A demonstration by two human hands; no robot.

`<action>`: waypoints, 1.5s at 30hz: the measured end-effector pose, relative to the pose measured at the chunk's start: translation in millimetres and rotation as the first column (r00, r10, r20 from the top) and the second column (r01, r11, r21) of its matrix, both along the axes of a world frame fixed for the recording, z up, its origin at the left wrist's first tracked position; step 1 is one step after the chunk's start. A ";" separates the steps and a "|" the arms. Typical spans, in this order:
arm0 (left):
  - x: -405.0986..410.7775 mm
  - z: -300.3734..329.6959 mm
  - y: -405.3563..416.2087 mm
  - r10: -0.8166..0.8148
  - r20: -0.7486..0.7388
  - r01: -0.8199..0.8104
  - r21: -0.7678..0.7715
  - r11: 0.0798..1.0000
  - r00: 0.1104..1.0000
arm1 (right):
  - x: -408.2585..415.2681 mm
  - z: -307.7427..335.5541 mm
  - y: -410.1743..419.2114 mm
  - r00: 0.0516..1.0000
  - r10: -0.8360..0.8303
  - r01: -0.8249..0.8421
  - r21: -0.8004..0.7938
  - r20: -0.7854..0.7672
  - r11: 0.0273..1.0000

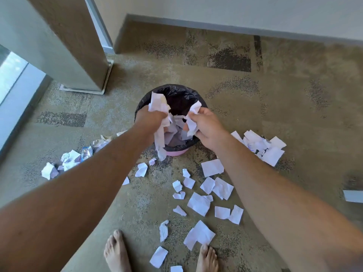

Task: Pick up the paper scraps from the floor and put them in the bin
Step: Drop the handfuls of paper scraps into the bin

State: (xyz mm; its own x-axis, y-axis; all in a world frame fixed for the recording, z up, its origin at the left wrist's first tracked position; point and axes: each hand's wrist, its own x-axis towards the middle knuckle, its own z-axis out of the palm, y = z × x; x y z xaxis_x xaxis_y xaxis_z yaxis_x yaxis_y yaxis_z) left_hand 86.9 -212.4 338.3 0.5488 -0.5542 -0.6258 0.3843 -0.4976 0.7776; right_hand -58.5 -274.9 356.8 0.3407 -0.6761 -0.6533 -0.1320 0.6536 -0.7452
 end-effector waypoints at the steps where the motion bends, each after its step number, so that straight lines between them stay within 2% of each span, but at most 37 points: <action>1: 8.4 -5.8 -6.0 -0.021 -0.012 0.021 0.010 1.000 1.000 | 5.5 0.8 -2.3 1.000 0.002 -0.002 0.022 -0.006 1.000; 7: 32.6 -5.0 -22.2 -0.144 -0.075 0.152 0.123 0.981 0.987 | 24.6 4.9 -3.7 0.998 0.014 -0.006 0.132 -0.057 0.991; 10: 43.4 -3.1 -18.2 -0.156 -0.065 0.160 0.066 0.985 0.986 | 34.2 -1.3 0.6 0.996 -0.035 0.044 0.100 -0.087 0.994; 13: 53.9 1.8 -3.6 -0.148 0.010 0.148 0.007 0.989 0.989 | 39.4 -10.4 8.8 0.984 -0.113 0.117 0.018 -0.140 0.993; 18: 72.5 5.1 43.0 -0.097 0.038 0.100 -0.070 0.993 0.995 | 41.0 -19.3 45.8 0.972 -0.187 0.173 -0.106 -0.139 0.979; 22: 90.5 -3.5 89.5 -0.068 0.042 0.070 -0.060 0.996 0.997 | 37.6 -29.5 82.2 0.913 -0.230 0.123 -0.310 -0.336 0.943; 25: 101.5 -6.0 122.0 -0.054 0.008 0.055 -0.027 0.998 0.998 | 33.5 -40.4 108.9 0.844 -0.281 0.171 -0.268 -0.457 0.948; 29: 111.4 -6.5 147.0 -0.102 -0.048 0.102 -0.001 0.995 0.994 | 47.5 -64.0 137.8 0.822 -0.245 0.201 -0.140 -0.513 0.970; 30: 114.6 -9.9 148.0 -0.120 -0.038 0.120 -0.003 0.993 0.992 | 53.4 -70.6 142.1 0.823 -0.239 0.188 -0.151 -0.516 0.971; 32: 118.8 -16.9 144.5 -0.221 0.079 0.218 0.046 0.975 0.972 | 65.8 -81.6 146.6 0.816 -0.251 0.187 -0.173 -0.521 0.967; 36: 110.0 -26.2 119.5 -0.431 0.235 0.410 0.131 0.902 0.871 | 82.1 -102.2 137.6 0.790 -0.340 0.263 -0.218 -0.511 0.940; 38: 100.8 -31.0 105.4 -0.524 0.340 0.513 0.129 0.849 0.781 | 86.1 -110.7 134.7 0.782 -0.388 0.323 -0.214 -0.487 0.922; 43: 84.3 -55.2 80.8 -0.694 0.590 0.740 0.226 0.633 0.413 | 86.5 -113.0 133.6 0.795 -0.439 0.410 -0.164 -0.418 0.897; 45: 81.2 -64.8 77.9 -0.743 0.616 0.778 0.321 0.539 0.261 | 85.7 -106.1 133.6 0.813 -0.454 0.428 -0.155 -0.365 0.891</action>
